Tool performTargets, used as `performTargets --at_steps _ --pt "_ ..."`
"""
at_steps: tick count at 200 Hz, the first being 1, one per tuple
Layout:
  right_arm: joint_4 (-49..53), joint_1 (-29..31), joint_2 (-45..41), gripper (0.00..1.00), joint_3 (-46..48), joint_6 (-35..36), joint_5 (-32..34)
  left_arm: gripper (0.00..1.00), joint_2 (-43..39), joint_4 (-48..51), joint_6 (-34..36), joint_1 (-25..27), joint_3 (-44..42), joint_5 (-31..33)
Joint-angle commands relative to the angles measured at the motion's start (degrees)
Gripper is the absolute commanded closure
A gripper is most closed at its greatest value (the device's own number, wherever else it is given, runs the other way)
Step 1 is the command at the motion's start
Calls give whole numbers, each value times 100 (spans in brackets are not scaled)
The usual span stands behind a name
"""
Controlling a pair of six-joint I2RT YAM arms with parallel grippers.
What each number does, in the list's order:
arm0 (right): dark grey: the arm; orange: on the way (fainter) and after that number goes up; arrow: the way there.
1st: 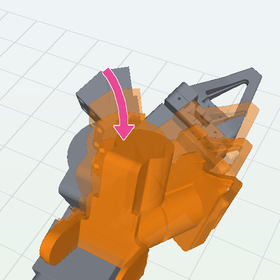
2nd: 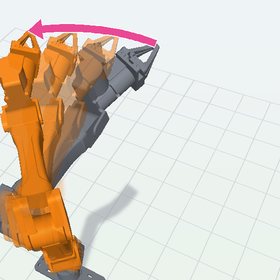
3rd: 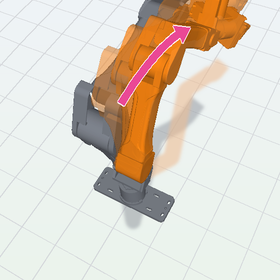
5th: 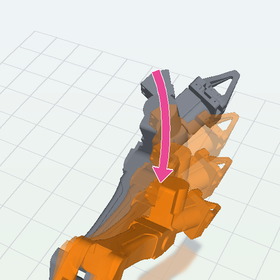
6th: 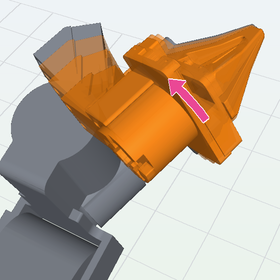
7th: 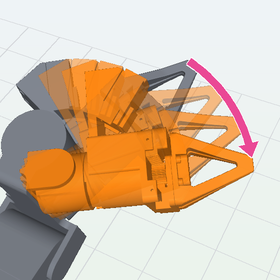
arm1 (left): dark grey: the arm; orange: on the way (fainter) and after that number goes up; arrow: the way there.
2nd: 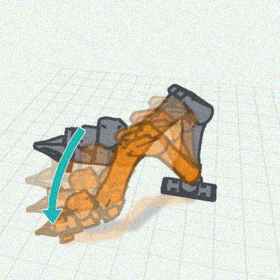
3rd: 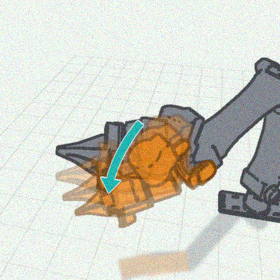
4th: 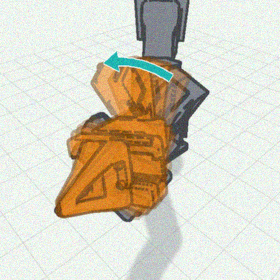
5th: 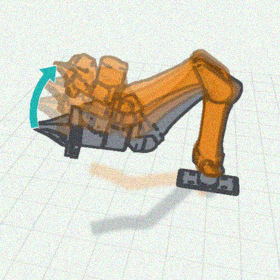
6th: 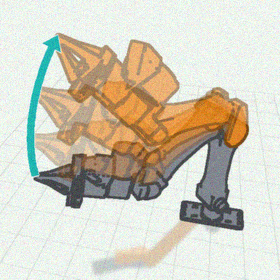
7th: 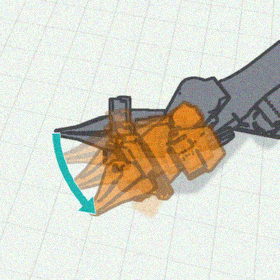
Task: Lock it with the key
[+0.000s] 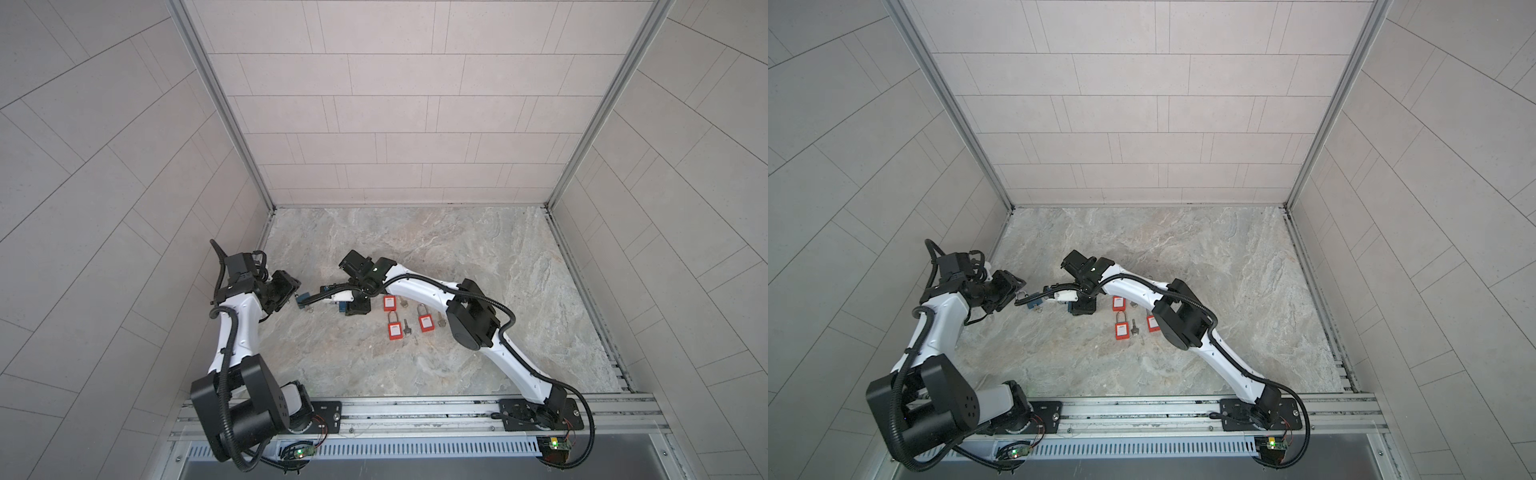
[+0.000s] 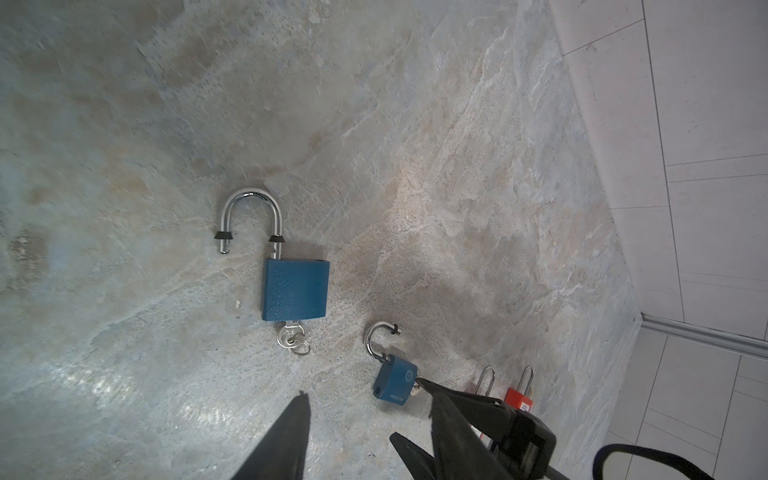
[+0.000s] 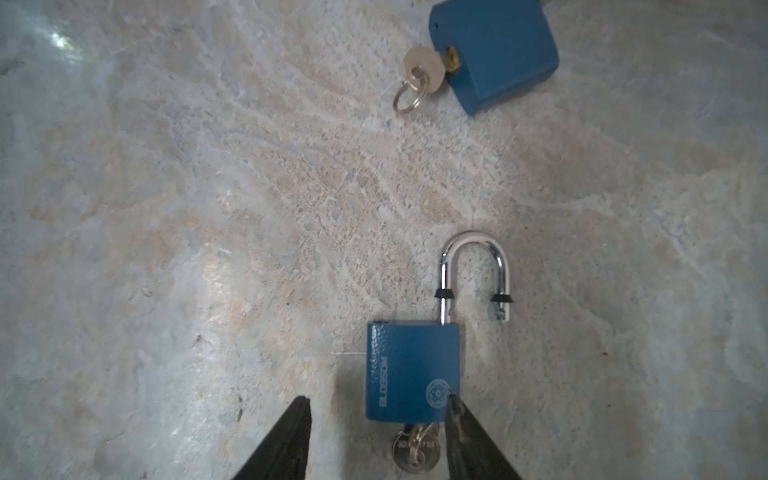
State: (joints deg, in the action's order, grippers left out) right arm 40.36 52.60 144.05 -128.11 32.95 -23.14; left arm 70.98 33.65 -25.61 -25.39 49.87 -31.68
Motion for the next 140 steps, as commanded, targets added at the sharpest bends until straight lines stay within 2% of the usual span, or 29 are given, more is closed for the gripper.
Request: performTargets --at_steps 1,89,140 --pt "-22 23 156 46 -169 -8 47 47 -117 -58 5 -37 -91 -63" --pt "-82 40 525 46 -454 -132 51 47 -150 -89 110 -32 -212 -165" --pt "254 121 492 62 -493 154 -16 47 -204 -15 254 -37 -255 -239"
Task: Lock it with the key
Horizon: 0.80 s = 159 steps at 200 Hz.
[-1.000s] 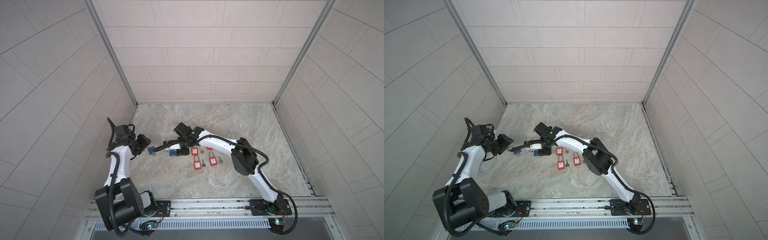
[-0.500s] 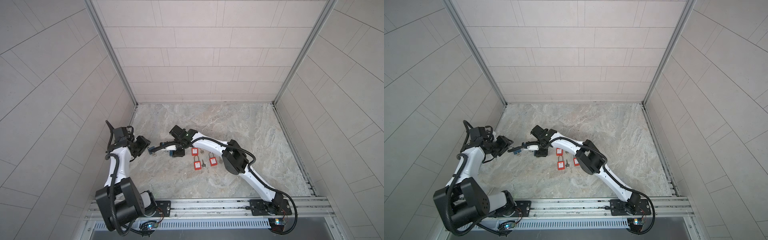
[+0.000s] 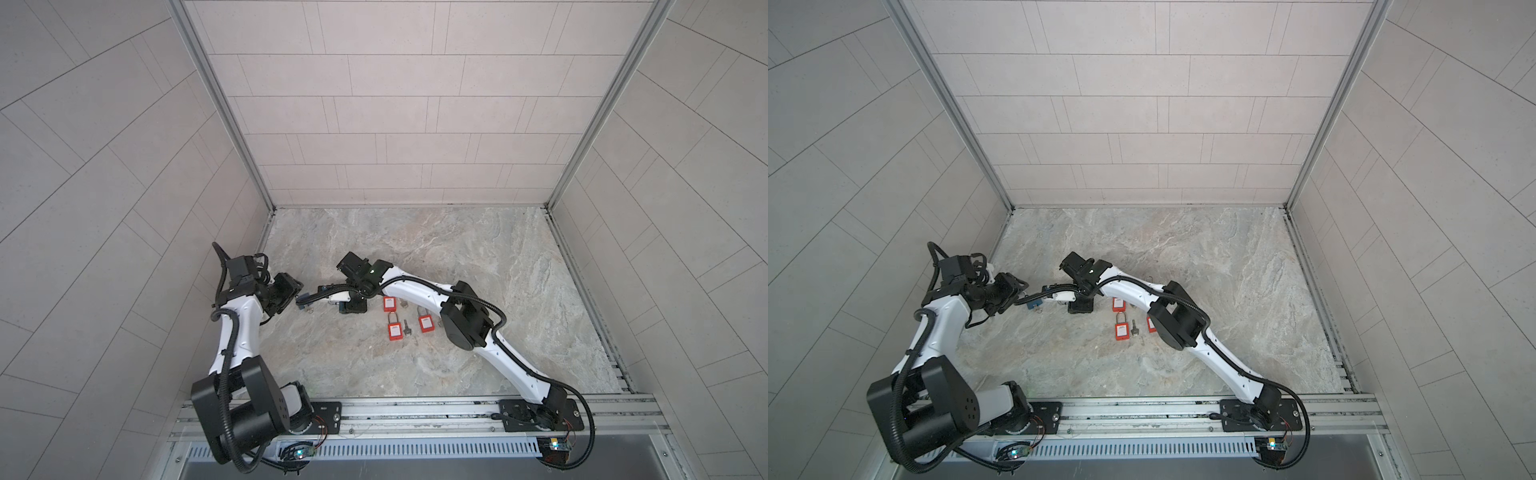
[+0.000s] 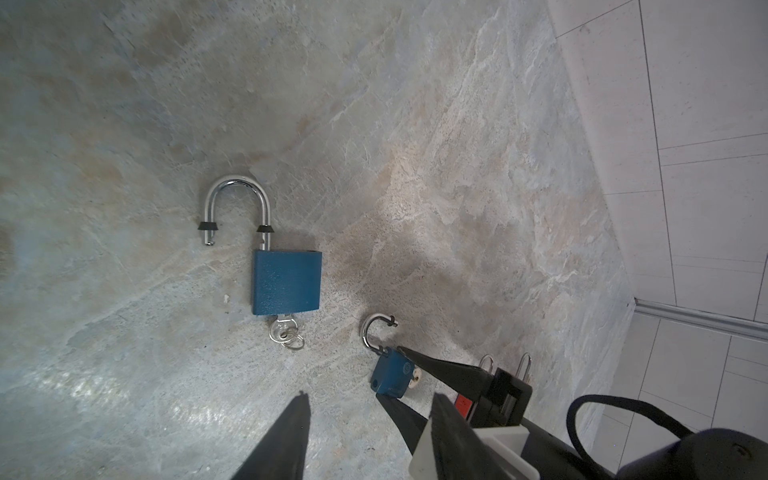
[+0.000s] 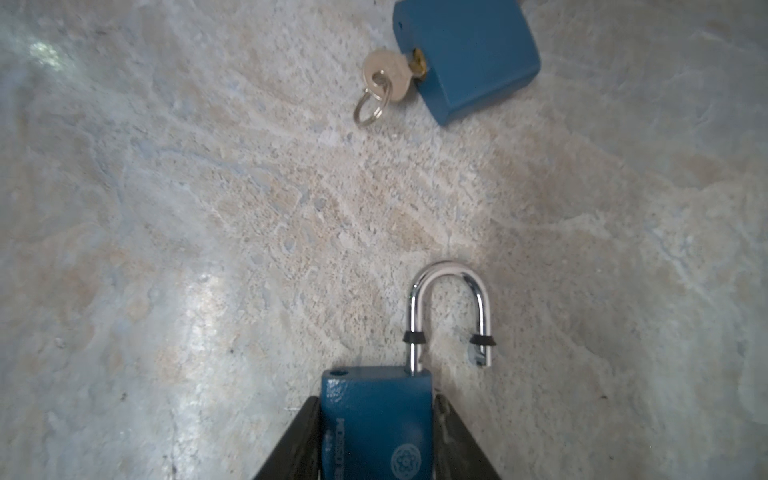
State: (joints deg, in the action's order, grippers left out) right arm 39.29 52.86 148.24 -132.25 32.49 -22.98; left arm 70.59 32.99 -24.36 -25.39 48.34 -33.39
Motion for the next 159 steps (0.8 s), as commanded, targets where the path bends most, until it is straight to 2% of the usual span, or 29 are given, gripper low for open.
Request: performTargets --at_steps 1,40,80,109,114,145,159 --pt "361 94 73 62 -81 198 -31 47 -171 55 131 -37 -108 -75" --pt "375 113 -163 73 -122 221 -20 47 -189 41 369 -30 -235 -86" --pt "562 50 -838 77 -25 156 141 47 -240 -391 456 -16 -424 -437" --pt "554 -75 -1540 77 569 227 -5 47 -442 -998 473 161 -619 -846" --pt "530 -105 -1677 77 703 414 -48 47 -494 -1098 492 219 -657 -845" --pt "405 -355 -2584 77 1731 685 -435 47 -852 -1674 865 648 -863 -943" --pt "411 -511 -2991 77 2157 838 -673 47 -992 -2002 1018 788 -965 -1218"
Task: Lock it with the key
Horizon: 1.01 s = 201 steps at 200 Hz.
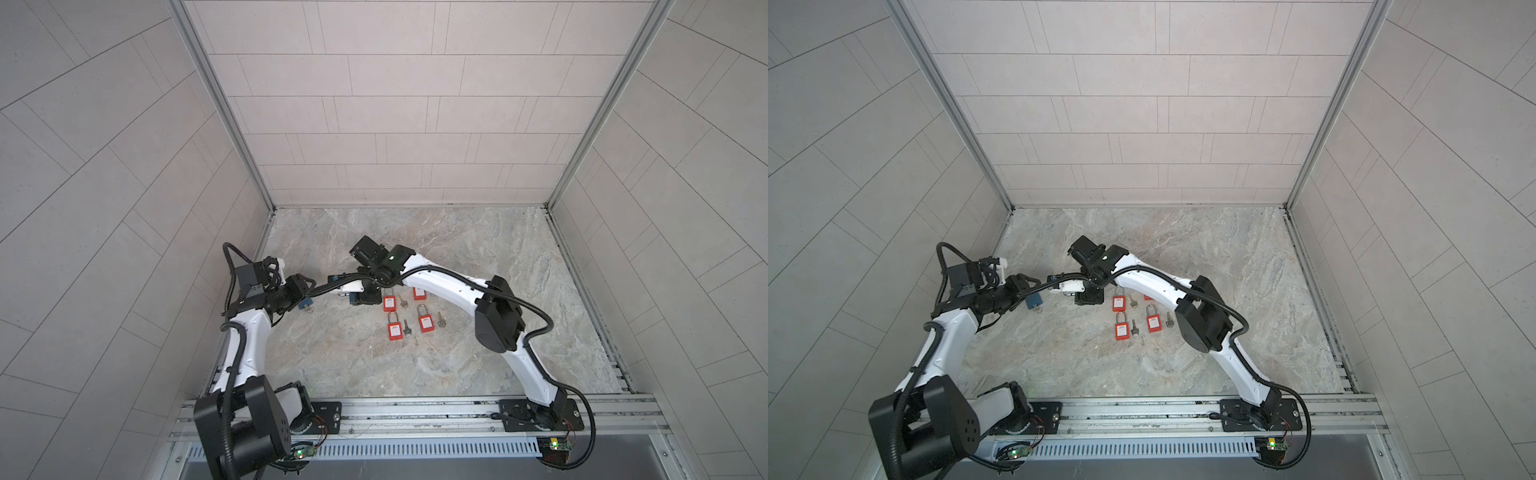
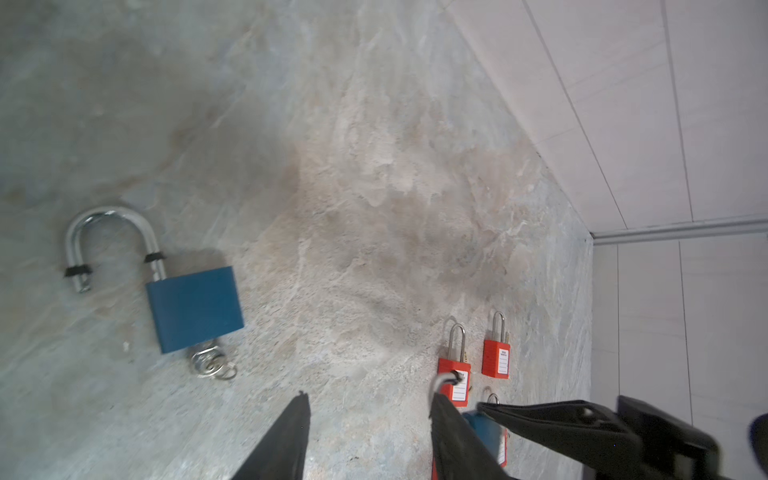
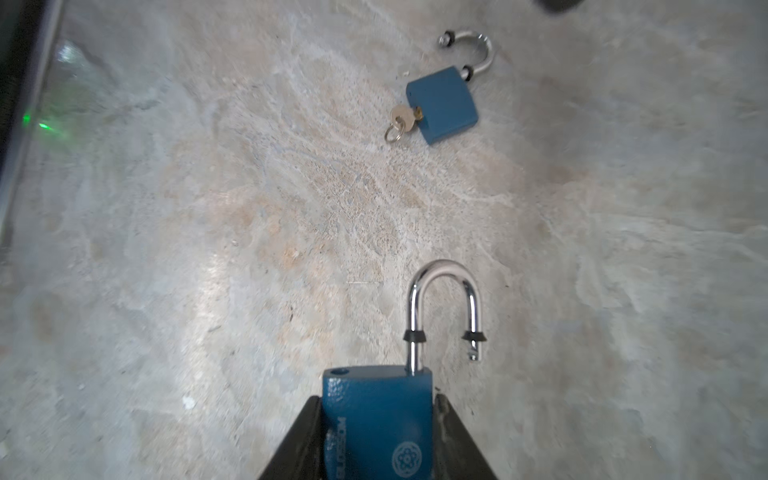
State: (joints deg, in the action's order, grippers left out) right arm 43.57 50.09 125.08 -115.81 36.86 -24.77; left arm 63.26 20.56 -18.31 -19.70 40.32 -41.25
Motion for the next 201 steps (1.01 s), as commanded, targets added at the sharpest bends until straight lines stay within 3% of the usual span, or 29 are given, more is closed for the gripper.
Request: performTargets --at_steps 1,24,63,90,116,155,201 --pt "-16 -248 -702 77 541 410 -507 47 -265 -787 423 225 -172 -456" --pt "143 -543 -1247 77 1021 642 -959 48 -305 -1113 797 588 -261 -921" --pt "867 -887 -1764 77 1328 1150 -1179 51 -624 -1192 2474 1658 -370 -956" --pt "1181 -1142 -2004 77 1421 1355 -1658 50 -1191 -2251 3310 2224 -963 -868" --pt "1511 -1196 -2111 77 1427 1647 -1971 48 -1795 -2987 3885 2307 -1523 -914" --pt "1779 -1211 -2092 77 1409 1896 -2612 46 -2351 -2765 5046 2701 -1681 -747" --pt "1883 -1150 -2009 77 1293 1847 -2836 49 -2244 -2241 5745 3316 -1410 -450"
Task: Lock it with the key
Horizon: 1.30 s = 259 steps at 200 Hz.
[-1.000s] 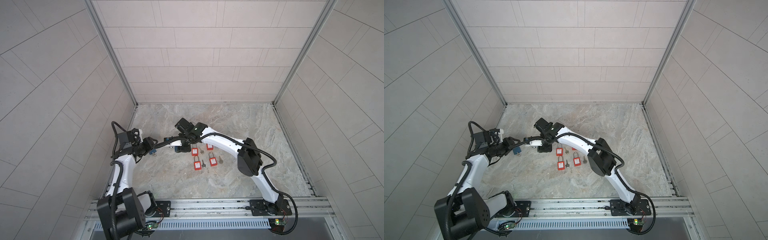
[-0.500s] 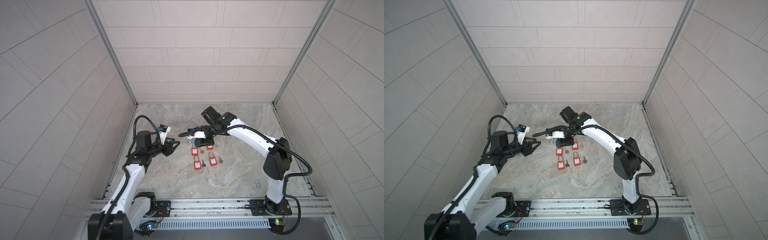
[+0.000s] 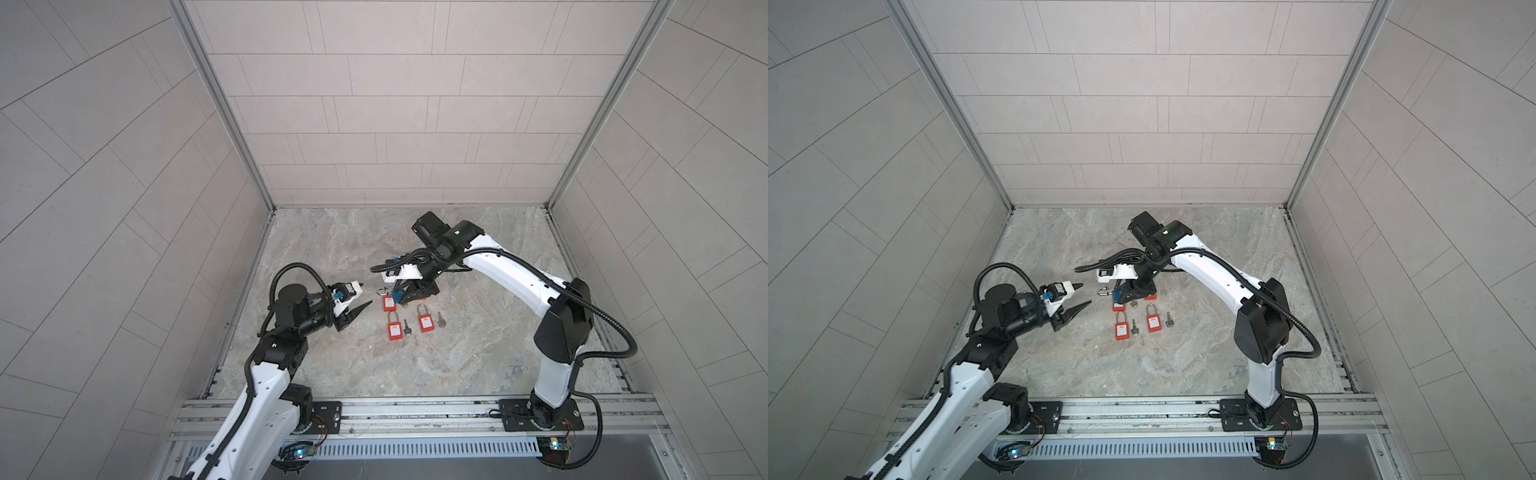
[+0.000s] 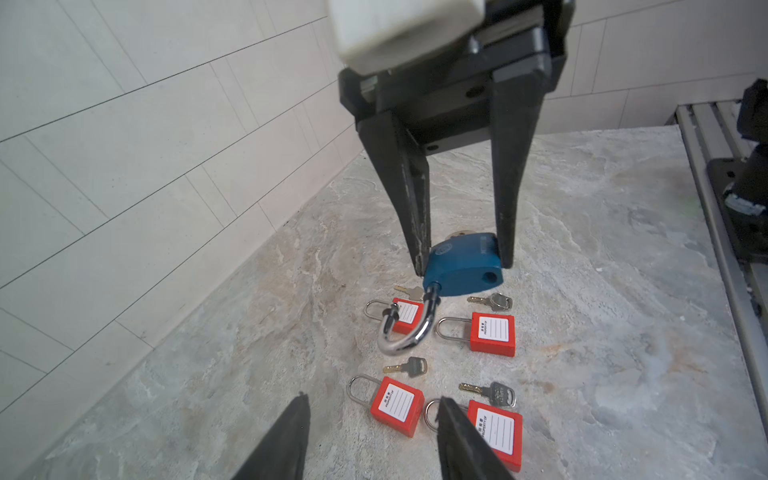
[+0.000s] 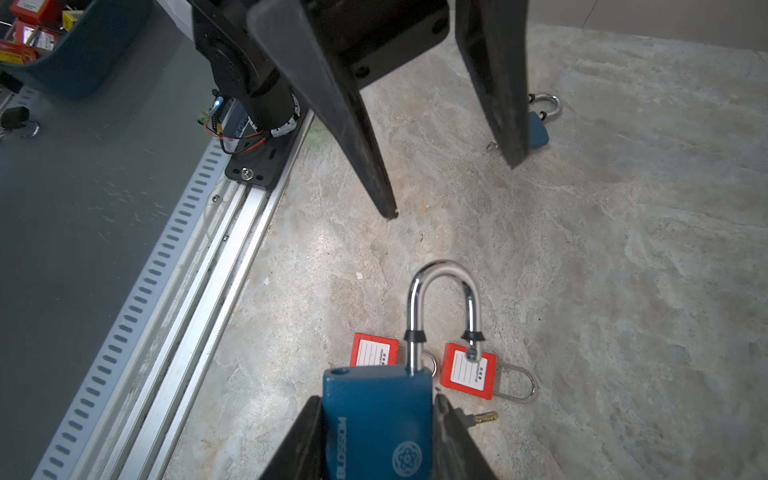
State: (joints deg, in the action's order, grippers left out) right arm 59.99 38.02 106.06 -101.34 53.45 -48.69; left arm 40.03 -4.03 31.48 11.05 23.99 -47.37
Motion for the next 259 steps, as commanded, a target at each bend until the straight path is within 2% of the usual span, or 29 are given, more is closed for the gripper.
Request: performTargets --at_steps 1,25,68,105,120,144,181,207,239,259 --pt "246 61 -110 77 -156 190 -447 49 91 223 769 253 230 173" --pt "365 113 -85 77 -191 235 -484 52 312 169 883 414 329 260" --pt "575 189 -25 77 -209 302 -457 56 724 -422 649 681 409 404" --pt "558 210 -3 77 -216 289 -442 72 784 -294 714 842 491 345" --pt "554 211 17 77 -239 276 -425 74 738 -225 710 875 493 304" --pt "558 212 52 77 -264 261 -379 73 619 -142 658 921 501 261" --pt "558 208 80 77 -316 184 -352 56 484 395 984 1047 597 449" --pt "593 207 86 77 -325 149 -352 54 190 500 1080 1075 550 648" --pt "654 211 82 77 -345 149 -396 70 188 656 1173 1110 563 631" --pt "720 211 77 77 -376 162 -424 73 232 658 1198 1134 578 615"
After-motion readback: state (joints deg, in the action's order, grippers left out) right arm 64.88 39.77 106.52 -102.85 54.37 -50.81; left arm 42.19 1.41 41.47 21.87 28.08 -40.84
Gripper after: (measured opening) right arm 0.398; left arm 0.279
